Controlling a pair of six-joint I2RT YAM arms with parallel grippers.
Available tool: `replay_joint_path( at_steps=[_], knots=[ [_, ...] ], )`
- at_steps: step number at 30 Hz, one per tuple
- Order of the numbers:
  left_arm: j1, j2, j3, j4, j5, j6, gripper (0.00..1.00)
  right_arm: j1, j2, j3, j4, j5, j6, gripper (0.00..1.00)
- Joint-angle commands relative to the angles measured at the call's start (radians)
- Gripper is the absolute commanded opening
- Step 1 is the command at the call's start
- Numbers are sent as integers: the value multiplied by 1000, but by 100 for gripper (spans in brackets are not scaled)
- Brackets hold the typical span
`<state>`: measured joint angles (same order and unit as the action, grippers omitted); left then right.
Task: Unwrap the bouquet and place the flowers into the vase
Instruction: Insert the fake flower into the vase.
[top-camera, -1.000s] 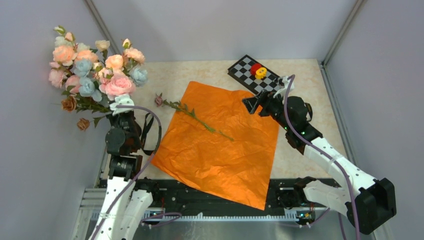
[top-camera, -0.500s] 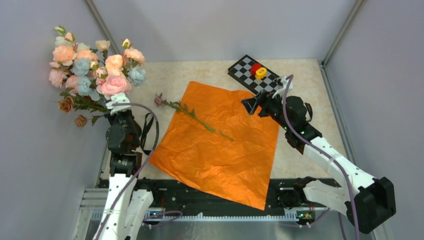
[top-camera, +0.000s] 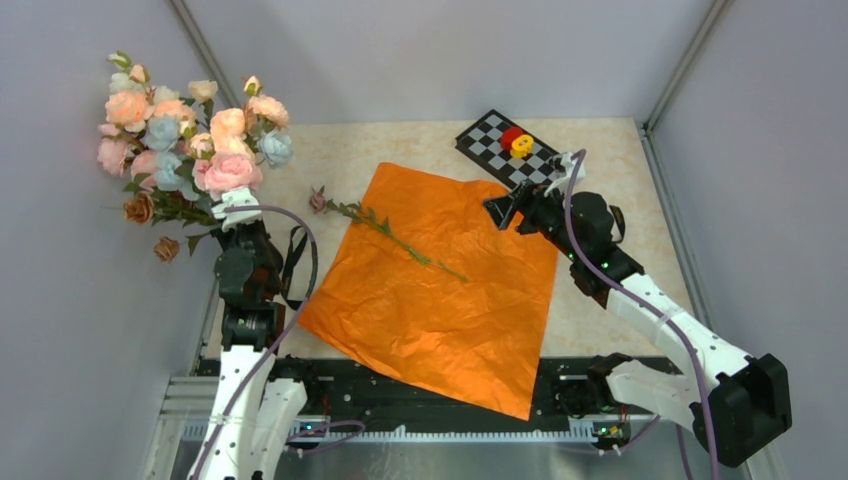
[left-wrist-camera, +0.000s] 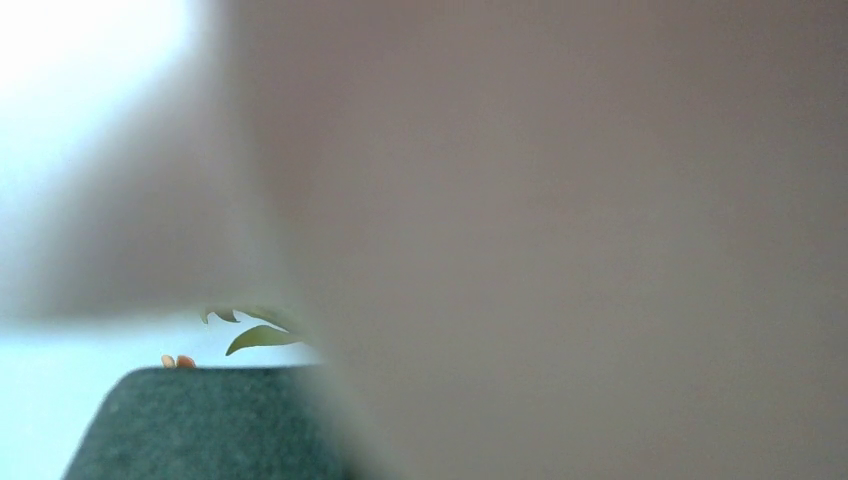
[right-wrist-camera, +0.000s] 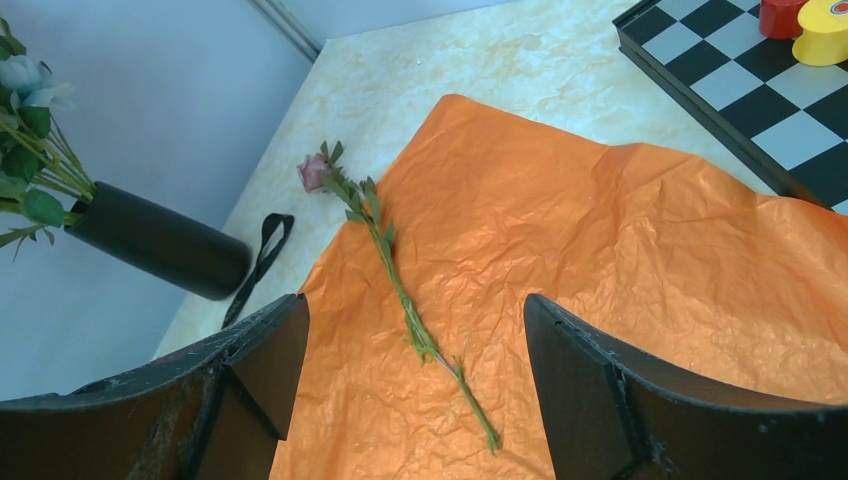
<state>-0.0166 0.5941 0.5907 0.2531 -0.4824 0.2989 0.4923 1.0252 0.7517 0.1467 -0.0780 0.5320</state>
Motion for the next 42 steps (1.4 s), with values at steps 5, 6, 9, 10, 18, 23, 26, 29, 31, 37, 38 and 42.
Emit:
replay_joint_path(
  at_steps=[5,6,9,10,18,23,26,29,31,37,38,42],
  knots=[
    [7,0,9,-39,48,-54,11,-12,-3,31,19,-14,-19,80],
    [7,-3,15,-51,52,-56,13,-14,-1,31,19,-14,-19,80],
    [7,-16,30,-82,61,-62,25,-13,-2,30,16,-13,-21,80],
    [7,-22,35,-94,66,-69,33,-14,-2,31,15,-11,-23,80],
    [6,-70,63,-215,135,-120,54,-13,-1,33,11,-8,-27,80],
    [7,-93,90,-293,159,-137,73,-13,4,37,7,-6,-29,80],
    [6,-97,113,-348,203,-154,87,-13,8,39,8,-9,-29,80],
    [6,-106,130,-393,244,-182,97,-14,9,41,8,-9,-31,80],
    [6,-117,146,-425,263,-202,99,-12,10,45,6,-8,-34,80],
    [7,-154,179,-541,318,-291,99,-14,22,53,0,-11,-44,80],
    [7,-159,181,-564,330,-295,99,-13,25,54,2,-13,-44,80],
    [6,-190,163,-608,403,-366,99,-13,37,59,15,-30,-42,80]
  ],
)
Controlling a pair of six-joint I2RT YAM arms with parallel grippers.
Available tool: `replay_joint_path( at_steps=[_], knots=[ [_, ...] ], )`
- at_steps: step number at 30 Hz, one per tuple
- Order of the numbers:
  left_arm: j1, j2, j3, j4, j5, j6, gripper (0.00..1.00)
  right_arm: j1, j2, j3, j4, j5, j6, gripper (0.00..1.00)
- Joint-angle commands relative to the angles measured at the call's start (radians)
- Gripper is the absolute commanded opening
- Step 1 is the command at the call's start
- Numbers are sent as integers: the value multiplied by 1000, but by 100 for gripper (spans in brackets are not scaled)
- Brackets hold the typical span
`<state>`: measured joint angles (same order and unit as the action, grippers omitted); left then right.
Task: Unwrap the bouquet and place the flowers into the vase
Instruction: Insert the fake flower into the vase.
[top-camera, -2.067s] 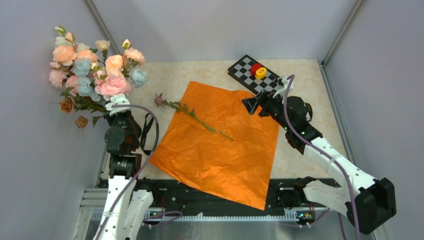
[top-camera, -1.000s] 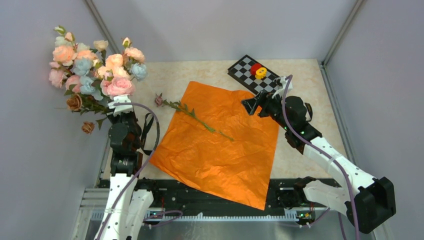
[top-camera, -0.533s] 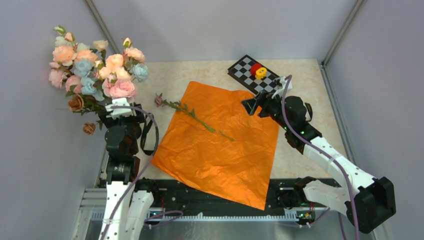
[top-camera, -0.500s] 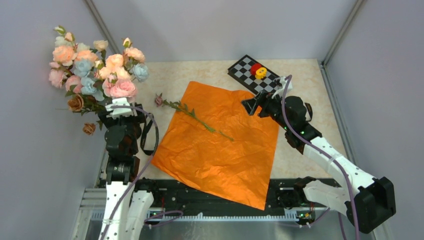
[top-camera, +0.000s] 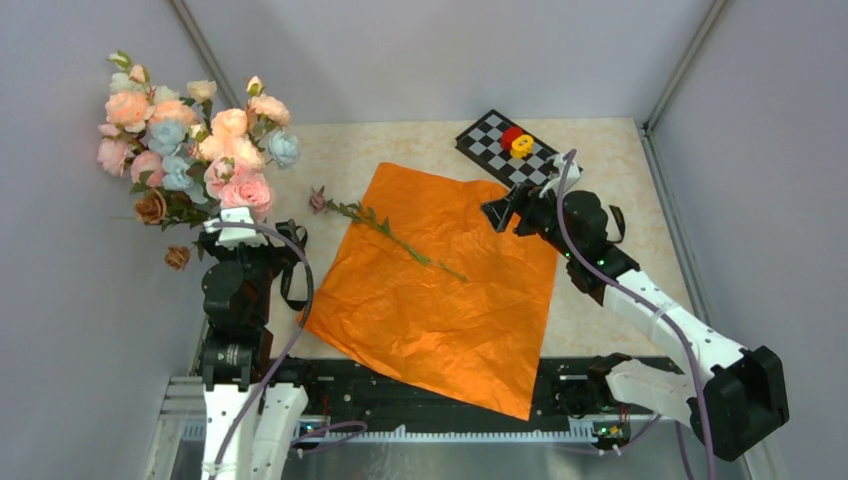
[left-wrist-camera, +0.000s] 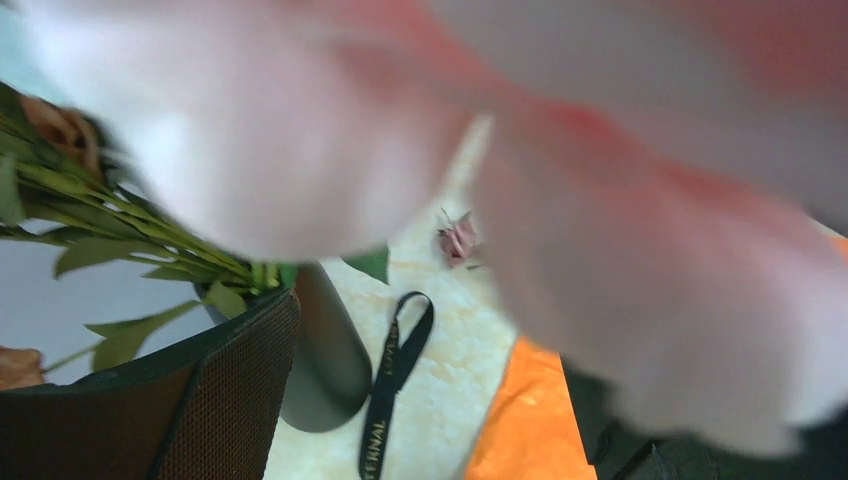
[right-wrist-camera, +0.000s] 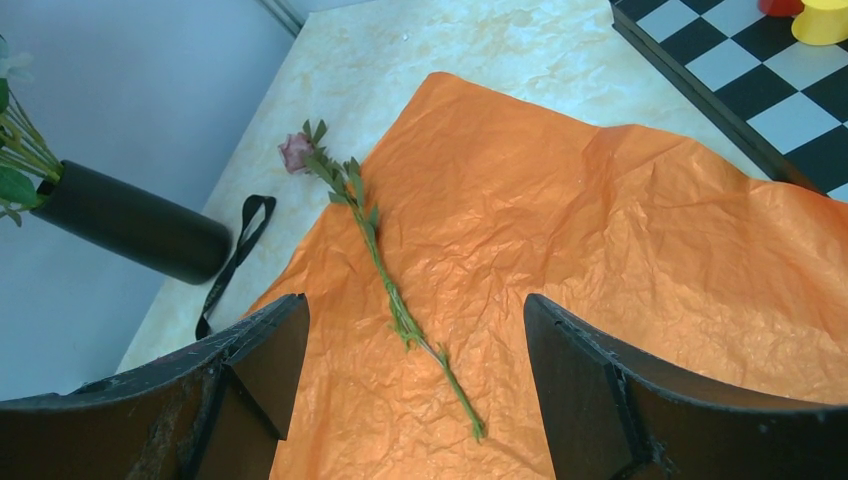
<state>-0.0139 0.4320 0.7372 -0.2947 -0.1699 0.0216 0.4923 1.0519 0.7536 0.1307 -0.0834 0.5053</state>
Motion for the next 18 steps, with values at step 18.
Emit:
replay_joint_path(
  at_steps=[18],
  knots=[
    [-44,-2,-17,-71,308,-48,99,-12,55,84,40,-73,-17,80]
  ],
)
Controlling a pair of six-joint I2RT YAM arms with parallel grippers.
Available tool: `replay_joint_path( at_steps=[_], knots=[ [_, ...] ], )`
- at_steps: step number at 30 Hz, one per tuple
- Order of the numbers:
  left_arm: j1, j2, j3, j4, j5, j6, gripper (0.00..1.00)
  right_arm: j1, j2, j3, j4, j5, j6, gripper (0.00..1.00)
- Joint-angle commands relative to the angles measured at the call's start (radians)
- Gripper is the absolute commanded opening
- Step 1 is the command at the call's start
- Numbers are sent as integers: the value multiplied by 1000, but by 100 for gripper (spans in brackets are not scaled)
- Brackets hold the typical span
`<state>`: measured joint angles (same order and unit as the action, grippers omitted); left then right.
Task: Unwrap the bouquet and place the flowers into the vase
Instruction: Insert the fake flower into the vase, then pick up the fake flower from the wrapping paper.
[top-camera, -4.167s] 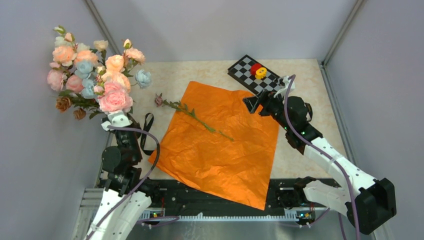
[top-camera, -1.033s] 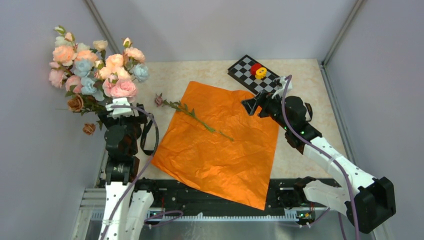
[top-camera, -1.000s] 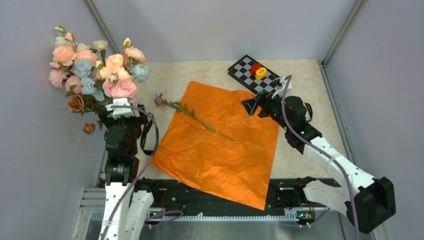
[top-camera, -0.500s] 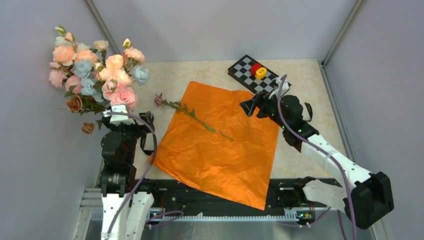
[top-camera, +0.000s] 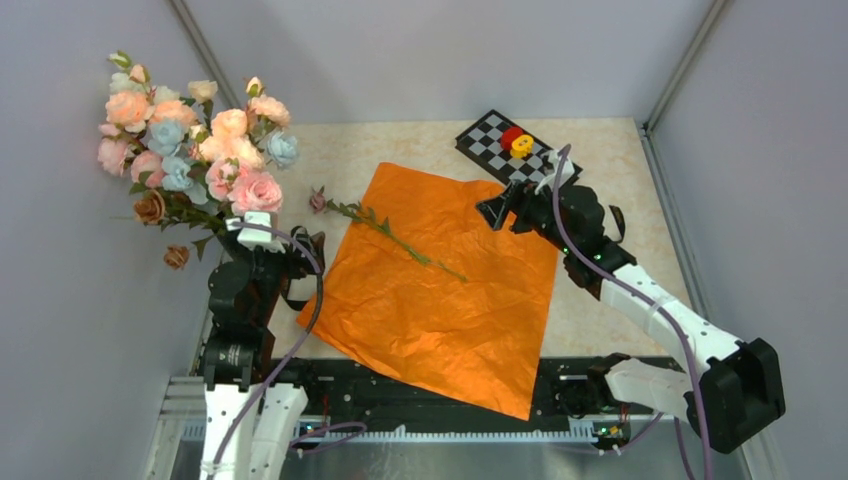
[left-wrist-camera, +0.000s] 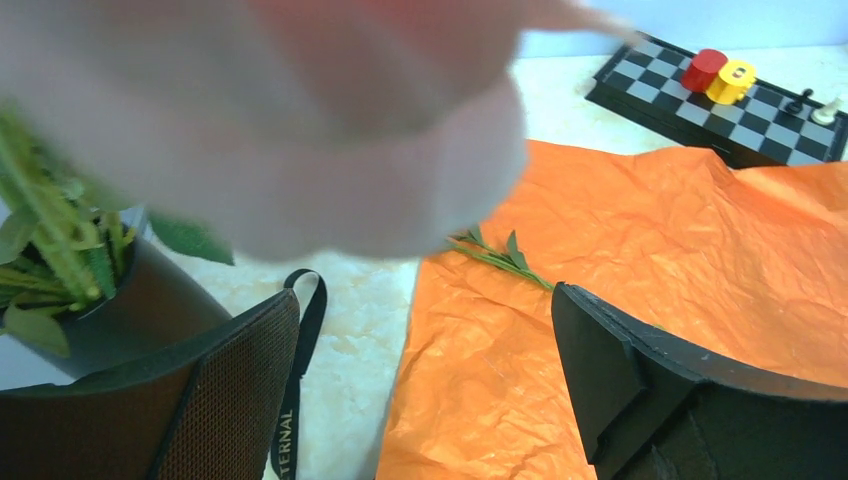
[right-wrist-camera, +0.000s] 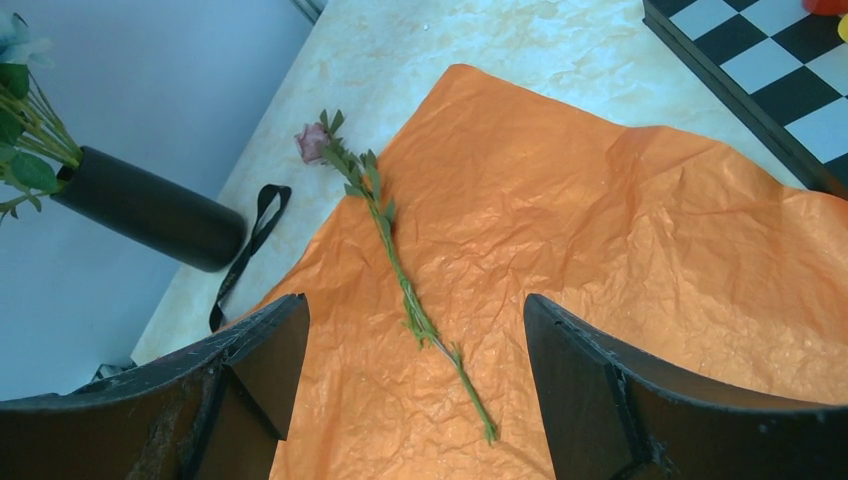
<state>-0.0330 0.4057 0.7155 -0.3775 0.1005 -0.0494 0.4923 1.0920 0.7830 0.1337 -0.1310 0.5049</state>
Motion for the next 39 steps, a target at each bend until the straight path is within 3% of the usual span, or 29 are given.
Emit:
replay_joint_path(
  at_steps=[1,14,19,24,30,34,39],
  knots=[
    [-37,34,4,13,32,24,99,-12,19,57,39,-31,-17,80],
    [-328,280,41,96,-115,77,99,-12,77,87,-4,-82,-69,80],
    [-396,357,51,117,-106,62,99,-12,92,90,-23,-91,-85,79],
    [-401,434,69,127,11,12,99,-2,116,104,-27,-113,-116,78],
    [-393,558,159,42,0,26,99,100,197,133,-43,-5,-193,74],
    [-338,624,227,-1,61,-2,99,203,298,174,-46,118,-266,69],
    [-314,651,241,29,85,-14,99,265,456,249,-19,150,-291,63]
  ],
)
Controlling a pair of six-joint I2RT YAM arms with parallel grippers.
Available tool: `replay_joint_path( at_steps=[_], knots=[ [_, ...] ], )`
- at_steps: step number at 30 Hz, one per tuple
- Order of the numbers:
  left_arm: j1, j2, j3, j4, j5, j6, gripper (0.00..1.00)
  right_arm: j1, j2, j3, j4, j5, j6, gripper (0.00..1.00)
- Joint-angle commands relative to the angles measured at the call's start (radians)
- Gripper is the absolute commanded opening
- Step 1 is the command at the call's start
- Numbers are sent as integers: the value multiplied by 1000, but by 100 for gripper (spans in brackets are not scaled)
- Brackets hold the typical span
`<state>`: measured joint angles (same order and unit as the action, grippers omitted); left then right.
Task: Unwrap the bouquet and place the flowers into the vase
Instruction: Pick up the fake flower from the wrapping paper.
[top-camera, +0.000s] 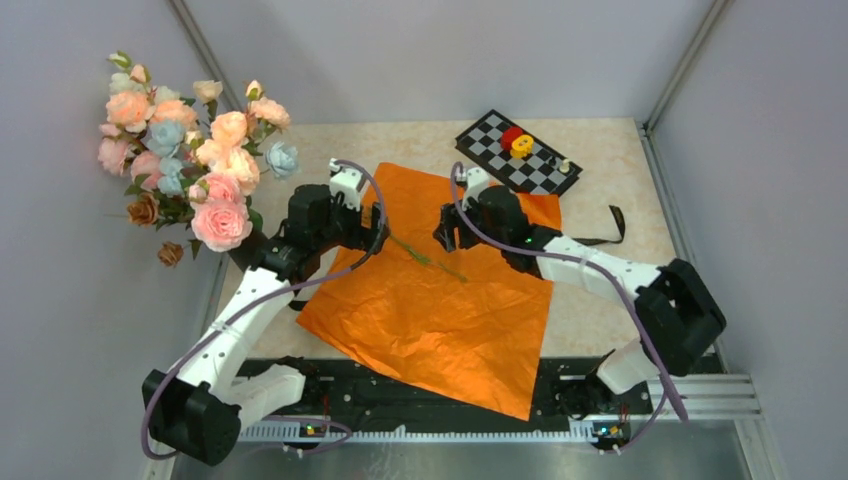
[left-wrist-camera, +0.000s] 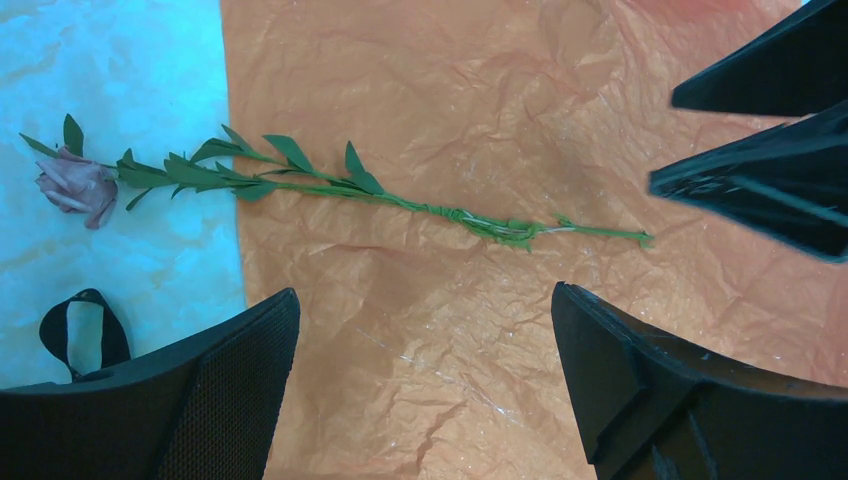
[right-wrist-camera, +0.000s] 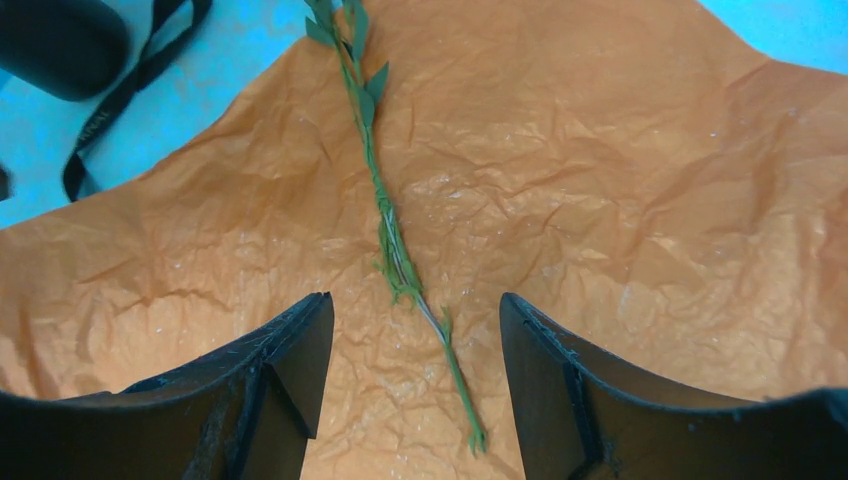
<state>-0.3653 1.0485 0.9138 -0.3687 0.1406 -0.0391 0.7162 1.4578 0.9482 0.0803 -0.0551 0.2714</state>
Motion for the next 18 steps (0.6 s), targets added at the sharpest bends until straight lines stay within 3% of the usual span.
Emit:
replay_joint_path(
  at_steps=[1,8,18],
  knots=[
    [26,13,41,24,42,-30,99,47,120,95,47,71,-63,62],
    [60,36,15,33,-32,-68,99,57,310,172,109,-5,-61,57],
    [63,57,13,53,-23,-105,99,111,503,304,93,37,-128,49]
  ],
)
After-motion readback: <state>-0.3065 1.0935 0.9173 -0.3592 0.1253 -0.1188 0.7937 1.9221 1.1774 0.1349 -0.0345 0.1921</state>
